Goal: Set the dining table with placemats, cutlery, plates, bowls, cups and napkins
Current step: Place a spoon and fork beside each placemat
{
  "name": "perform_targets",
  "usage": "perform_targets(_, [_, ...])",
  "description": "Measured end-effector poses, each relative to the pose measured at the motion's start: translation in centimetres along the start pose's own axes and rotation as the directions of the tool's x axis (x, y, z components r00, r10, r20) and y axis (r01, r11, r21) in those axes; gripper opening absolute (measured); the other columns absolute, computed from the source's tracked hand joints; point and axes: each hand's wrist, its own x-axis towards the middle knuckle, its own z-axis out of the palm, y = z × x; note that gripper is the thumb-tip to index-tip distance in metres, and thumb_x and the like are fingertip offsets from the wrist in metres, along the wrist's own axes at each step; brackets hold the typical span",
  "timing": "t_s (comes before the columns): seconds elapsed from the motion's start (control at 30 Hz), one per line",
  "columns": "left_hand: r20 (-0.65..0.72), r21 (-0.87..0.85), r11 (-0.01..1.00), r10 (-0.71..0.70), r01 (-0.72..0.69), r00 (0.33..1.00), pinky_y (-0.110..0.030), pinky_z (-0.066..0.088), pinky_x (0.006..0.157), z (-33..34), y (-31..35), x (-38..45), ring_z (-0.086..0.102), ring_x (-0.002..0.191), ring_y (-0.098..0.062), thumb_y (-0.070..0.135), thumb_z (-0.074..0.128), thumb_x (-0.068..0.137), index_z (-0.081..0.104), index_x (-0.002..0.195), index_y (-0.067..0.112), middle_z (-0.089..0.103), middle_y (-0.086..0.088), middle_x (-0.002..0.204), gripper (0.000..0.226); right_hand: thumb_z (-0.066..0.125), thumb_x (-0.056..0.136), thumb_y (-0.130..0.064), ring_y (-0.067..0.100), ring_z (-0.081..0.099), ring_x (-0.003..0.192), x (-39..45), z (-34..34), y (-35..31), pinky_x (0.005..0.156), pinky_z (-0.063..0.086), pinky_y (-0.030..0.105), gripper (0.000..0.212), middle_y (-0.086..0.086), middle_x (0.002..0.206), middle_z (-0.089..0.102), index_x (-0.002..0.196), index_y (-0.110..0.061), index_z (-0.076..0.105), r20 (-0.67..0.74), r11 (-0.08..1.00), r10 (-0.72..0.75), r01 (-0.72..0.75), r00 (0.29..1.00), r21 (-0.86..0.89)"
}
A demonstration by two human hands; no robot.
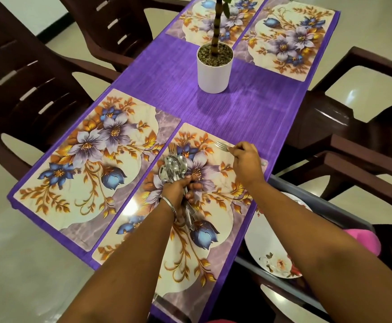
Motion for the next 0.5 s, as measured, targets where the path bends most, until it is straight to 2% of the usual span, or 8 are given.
perform_targets(0.07, [-0.003, -0.004, 1.000, 0.004, -0.004, 1.000, -0.013, 0.030, 0.035, 0.0, 0.0, 0.0, 0.032, 0.029, -0.006, 0.017, 0.039, 0.102, 0.059, 0.084, 0.008, 0.064, -0.002, 0.055, 0.028, 0.056, 0.094, -0.005, 0.011, 0.049, 0.089, 0.0, 0.1, 0.1, 0.064, 0.036, 0.001, 0.016, 0.008, 0.113, 0.053, 0.107, -0.008, 0.064, -0.007, 1.000, -0.001, 0.001, 1.000, -0.021])
perform_targets(0.13, [0.000, -0.002, 1.000, 0.003, -0.003, 1.000, -0.013, 0.030, 0.035, 0.0, -0.1, 0.0, 0.032, 0.029, -0.006, 0.018, 0.040, 0.102, 0.059, 0.085, 0.009, 0.064, -0.002, 0.056, 0.027, 0.057, 0.093, -0.006, 0.011, 0.047, 0.093, -0.2, 0.2, -0.1, 0.073, 0.036, 0.002, 0.018, 0.007, 0.111, 0.054, 0.109, -0.008, 0.066, -0.030, 0.995, -0.072, 0.070, 0.997, -0.073])
perform_targets(0.2, [0.006, 0.000, 1.000, 0.000, 0.000, 1.000, -0.013, 0.030, 0.035, -0.1, -0.2, 0.2, 0.033, 0.030, -0.006, 0.018, 0.040, 0.102, 0.060, 0.087, 0.009, 0.064, -0.002, 0.057, 0.027, 0.058, 0.093, -0.009, 0.015, 0.050, 0.097, -0.7, 0.5, -1.0, 0.083, 0.044, 0.014, 0.021, 0.006, 0.106, 0.057, 0.112, -0.005, 0.068, -0.055, 0.977, -0.208, 0.204, 0.977, -0.067])
perform_targets(0.27, [0.024, -0.009, 1.000, 0.007, -0.007, 1.000, -0.014, 0.031, 0.036, -0.3, -0.3, 0.2, 0.033, 0.031, -0.006, 0.018, 0.041, 0.101, 0.061, 0.090, 0.008, 0.064, -0.004, 0.060, 0.026, 0.060, 0.093, -0.013, 0.016, 0.059, 0.091, -1.4, 1.1, -2.7, 0.082, 0.051, 0.023, 0.021, 0.006, 0.101, 0.063, 0.110, -0.004, 0.069, -0.038, 0.958, -0.275, 0.277, 0.961, 0.074])
perform_targets(0.3, [0.035, -0.012, 1.000, 0.019, -0.018, 0.999, -0.015, 0.031, 0.036, -0.4, -0.4, 0.3, 0.033, 0.032, -0.006, 0.018, 0.042, 0.101, 0.062, 0.092, 0.007, 0.064, -0.005, 0.061, 0.025, 0.062, 0.092, -0.014, 0.012, 0.061, 0.084, -1.9, 1.6, -3.8, 0.078, 0.051, 0.019, 0.021, 0.005, 0.097, 0.066, 0.108, -0.004, 0.069, 0.002, 0.954, -0.243, 0.239, 0.970, 0.181])
perform_targets(0.37, [0.055, -0.020, 0.999, 0.046, -0.045, 0.997, -0.017, 0.032, 0.037, -0.8, -0.6, 0.4, 0.034, 0.034, -0.007, 0.018, 0.044, 0.099, 0.062, 0.095, 0.003, 0.064, -0.008, 0.064, 0.024, 0.067, 0.089, -0.018, 0.002, 0.059, 0.074, -2.8, 2.7, -5.9, 0.067, 0.047, 0.010, 0.021, -0.001, 0.087, 0.066, 0.107, -0.007, 0.069, 0.188, 0.948, -0.118, 0.054, 0.975, 0.314])
perform_targets(0.43, [0.075, -0.037, 0.997, 0.070, -0.067, 0.995, -0.018, 0.033, 0.039, -1.1, -0.9, 0.6, 0.035, 0.035, -0.009, 0.018, 0.047, 0.098, 0.061, 0.096, 0.000, 0.066, -0.013, 0.067, 0.023, 0.070, 0.086, -0.023, 0.007, 0.061, 0.074, -3.2, 4.0, -7.2, 0.069, 0.049, 0.019, 0.021, -0.001, 0.084, 0.066, 0.102, -0.010, 0.068, 0.366, 0.942, 0.008, -0.129, 0.930, 0.308])
perform_targets(0.5, [0.089, -0.053, 0.995, 0.087, -0.083, 0.992, -0.019, 0.034, 0.039, -1.1, -1.0, 0.6, 0.039, 0.035, -0.010, 0.019, 0.048, 0.097, 0.062, 0.097, -0.001, 0.067, -0.017, 0.072, 0.024, 0.069, 0.087, -0.016, 0.018, 0.061, 0.069, -3.3, 4.5, -7.7, 0.067, 0.051, 0.032, 0.007, 0.007, 0.079, 0.065, 0.089, -0.010, 0.065, 0.448, 0.870, 0.115, -0.307, 0.887, 0.385])
